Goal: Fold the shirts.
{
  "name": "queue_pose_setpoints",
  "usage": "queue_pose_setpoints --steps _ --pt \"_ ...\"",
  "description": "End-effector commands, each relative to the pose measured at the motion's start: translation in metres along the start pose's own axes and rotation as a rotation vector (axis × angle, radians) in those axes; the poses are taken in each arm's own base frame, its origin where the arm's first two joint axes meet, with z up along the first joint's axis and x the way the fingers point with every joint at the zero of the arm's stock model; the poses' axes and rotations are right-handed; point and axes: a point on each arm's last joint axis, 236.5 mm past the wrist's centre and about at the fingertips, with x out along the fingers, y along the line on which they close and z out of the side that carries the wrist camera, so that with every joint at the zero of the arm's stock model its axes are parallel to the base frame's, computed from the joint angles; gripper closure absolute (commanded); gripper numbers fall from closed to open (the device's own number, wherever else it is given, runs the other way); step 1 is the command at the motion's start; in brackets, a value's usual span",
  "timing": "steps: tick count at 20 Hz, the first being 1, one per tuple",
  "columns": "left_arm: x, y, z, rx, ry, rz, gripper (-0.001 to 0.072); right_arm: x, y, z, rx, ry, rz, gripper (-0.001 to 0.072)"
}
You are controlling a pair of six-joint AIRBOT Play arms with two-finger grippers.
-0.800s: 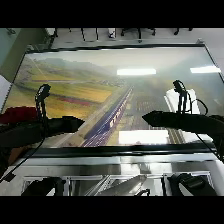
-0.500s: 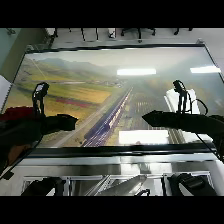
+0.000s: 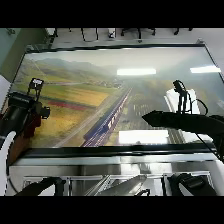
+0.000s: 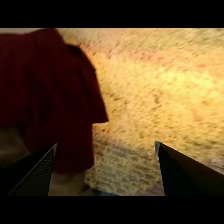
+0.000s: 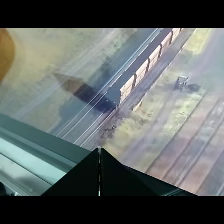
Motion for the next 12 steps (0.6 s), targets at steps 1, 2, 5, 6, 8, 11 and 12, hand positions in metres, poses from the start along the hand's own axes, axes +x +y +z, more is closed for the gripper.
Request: queue_pose_setpoints --steps 1,2,5,6,8,11,12 --pt "0.089 0.028 -0.045 -0.044 0.241 0.028 0.0006 0.0 0.0 0.0 0.0 0.001 0.0 0.0686" --pt "0.108 0.022 -0.05 -0.071 0.256 -0.007 0.0006 0.0 0.0 0.0 0.0 0.001 0.0 0.0686" --pt "0.146 0.016 -0.051 -0.094 0.252 -0.044 0.0007 0.0 0.0 0.0 0.0 0.001 0.0 0.0686" --pt "0.155 0.017 -0.049 -0.101 0.255 -0.047 0.0006 0.0 0.0 0.0 0.0 0.001 0.0 0.0686" --pt "0.165 0.023 -0.048 -0.117 0.278 -0.044 0.0008 0.0 0.0 0.0 0.0 0.001 0.0 0.0686" --pt "0.162 0.034 -0.034 -0.135 0.296 -0.027 0.0702 0.0 0.0 0.0 0.0 0.001 0.0 0.0686" --pt "0.155 0.038 -0.025 -0.137 0.288 -0.019 0.0692 0.0 0.0 0.0 0.0 0.001 0.0 0.0686"
